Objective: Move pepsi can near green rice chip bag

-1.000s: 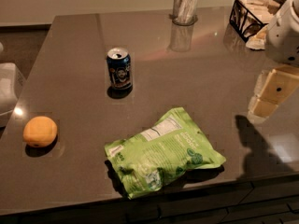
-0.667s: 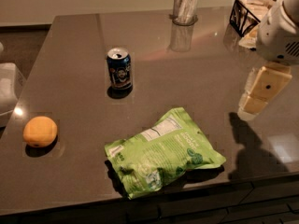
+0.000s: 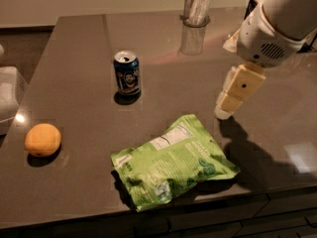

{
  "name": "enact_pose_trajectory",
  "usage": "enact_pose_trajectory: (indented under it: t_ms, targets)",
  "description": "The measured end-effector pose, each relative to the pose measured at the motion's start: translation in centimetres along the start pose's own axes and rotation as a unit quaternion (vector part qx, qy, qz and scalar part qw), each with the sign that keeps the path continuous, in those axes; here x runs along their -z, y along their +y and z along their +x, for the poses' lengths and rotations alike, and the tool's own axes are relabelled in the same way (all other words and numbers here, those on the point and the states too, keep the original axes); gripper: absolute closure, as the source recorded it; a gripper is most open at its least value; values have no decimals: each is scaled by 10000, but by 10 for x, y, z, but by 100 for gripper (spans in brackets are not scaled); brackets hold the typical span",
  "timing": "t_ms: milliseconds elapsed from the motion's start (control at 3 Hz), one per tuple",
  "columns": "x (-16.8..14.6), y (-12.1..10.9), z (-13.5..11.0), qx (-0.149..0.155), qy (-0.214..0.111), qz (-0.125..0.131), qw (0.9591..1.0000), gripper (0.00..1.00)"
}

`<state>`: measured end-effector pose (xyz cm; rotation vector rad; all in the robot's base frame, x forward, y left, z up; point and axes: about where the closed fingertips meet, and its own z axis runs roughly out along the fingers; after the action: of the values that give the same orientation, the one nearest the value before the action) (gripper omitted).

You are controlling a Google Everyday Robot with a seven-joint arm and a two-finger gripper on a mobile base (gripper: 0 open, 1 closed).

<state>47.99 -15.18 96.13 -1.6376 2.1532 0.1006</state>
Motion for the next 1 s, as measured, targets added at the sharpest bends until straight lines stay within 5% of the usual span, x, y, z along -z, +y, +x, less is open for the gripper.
enact_pose_trajectory:
  t_ms: [1000]
  targets:
    - [-67, -19, -109, 128, -1124, -255, 9933, 0]
